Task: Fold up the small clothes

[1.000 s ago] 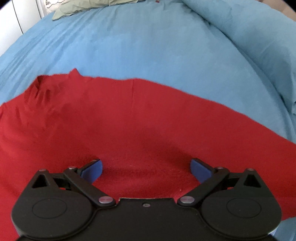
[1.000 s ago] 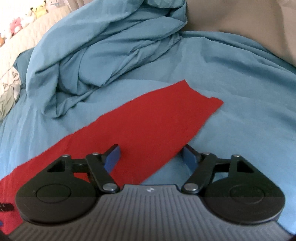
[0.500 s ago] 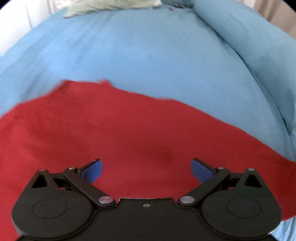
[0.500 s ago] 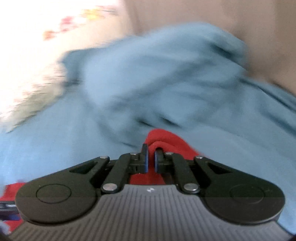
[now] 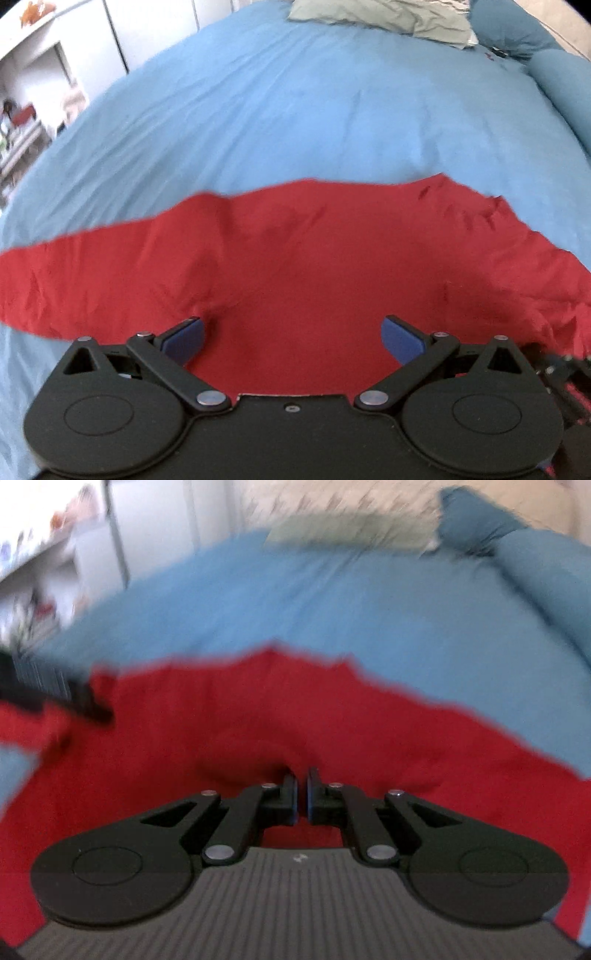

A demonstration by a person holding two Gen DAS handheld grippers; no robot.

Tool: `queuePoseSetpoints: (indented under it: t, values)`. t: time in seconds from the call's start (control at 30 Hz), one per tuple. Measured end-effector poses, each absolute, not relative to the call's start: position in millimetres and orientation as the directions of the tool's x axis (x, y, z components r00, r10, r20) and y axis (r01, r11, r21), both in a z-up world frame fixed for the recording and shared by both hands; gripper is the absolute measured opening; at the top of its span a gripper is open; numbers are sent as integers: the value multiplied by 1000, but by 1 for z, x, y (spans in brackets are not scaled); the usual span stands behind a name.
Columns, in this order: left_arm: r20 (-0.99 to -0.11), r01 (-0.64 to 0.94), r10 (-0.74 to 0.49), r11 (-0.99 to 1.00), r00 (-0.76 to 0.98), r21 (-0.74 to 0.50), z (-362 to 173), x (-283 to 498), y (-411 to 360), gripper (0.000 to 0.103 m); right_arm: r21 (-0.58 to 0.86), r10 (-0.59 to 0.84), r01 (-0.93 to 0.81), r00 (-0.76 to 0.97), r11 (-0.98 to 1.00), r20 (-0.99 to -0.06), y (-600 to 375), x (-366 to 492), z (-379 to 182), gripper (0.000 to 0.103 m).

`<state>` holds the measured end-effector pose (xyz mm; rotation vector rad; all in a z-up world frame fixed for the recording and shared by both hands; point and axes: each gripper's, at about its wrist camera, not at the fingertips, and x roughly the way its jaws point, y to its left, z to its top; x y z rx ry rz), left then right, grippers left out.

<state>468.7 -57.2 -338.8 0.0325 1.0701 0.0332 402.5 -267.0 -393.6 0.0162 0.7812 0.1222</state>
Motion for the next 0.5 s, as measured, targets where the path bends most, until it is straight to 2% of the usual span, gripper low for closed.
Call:
queuePoseSetpoints:
  t: [0.1, 0.17, 0.2, 0.23, 0.27, 0.4, 0.5]
  values:
    - [-901, -9, -10, 1000, 435, -15, -354, 467, -57, 103, 0, 97, -137, 695, 991, -713, -251, 396, -403, 24]
    - [-913, 0, -59, 998, 404, -65, -362, 467, -62, 103, -22, 93, -155, 693, 988, -715, -247, 392, -402, 40]
    - [-916, 8, -77, 997, 394, -80, -362, 465, -67, 103, -40, 90, -168, 695, 985, -714, -248, 391, -400, 63]
    - [-919, 23, -99, 995, 383, -98, -365, 465, -75, 103, -64, 80, -175, 706, 982, -703, -248, 386, -397, 82]
    - [-919, 38, -125, 992, 375, -119, -363, 465, -79, 103, -88, 73, -183, 721, 979, -690, -256, 386, -395, 85]
    - [-905, 84, -266, 964, 333, -253, -365, 466, -109, 102, -130, 55, -188, 743, 974, -667, -277, 367, -378, 85]
    - [-887, 57, -343, 938, 310, -342, -369, 470, -133, 100, -130, 23, -148, 740, 980, -672, -289, 350, -373, 85]
